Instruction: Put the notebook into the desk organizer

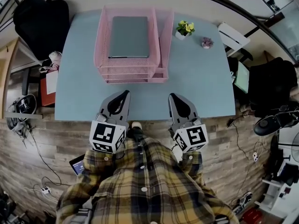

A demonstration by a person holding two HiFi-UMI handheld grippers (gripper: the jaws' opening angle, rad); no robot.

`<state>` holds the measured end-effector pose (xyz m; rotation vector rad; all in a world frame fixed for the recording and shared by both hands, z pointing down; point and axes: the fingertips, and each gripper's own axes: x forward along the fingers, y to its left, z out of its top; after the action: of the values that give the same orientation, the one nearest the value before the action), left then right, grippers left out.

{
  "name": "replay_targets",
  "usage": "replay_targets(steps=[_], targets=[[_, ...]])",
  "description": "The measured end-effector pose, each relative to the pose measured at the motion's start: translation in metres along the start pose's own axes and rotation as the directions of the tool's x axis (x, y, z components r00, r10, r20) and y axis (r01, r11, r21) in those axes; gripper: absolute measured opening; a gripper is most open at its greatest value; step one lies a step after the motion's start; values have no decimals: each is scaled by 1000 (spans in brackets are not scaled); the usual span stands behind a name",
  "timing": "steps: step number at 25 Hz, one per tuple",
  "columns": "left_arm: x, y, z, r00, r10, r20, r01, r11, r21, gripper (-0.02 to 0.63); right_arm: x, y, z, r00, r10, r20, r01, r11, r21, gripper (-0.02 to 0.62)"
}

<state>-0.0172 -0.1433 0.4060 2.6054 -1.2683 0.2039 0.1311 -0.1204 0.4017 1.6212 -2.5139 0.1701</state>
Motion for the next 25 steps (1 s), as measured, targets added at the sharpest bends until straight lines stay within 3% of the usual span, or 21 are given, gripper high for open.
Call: replay_targets(steps=[7,25], targets=[[-1,4,-5,1000,4,4,-4,1000,-7,-6,3,-5,-10,999,-40,-14,40,999,28,2],[-17,36,-14,998,61,7,-61,998,-34,-6,28,8,-19,998,-4,-64,8,998,63,2]])
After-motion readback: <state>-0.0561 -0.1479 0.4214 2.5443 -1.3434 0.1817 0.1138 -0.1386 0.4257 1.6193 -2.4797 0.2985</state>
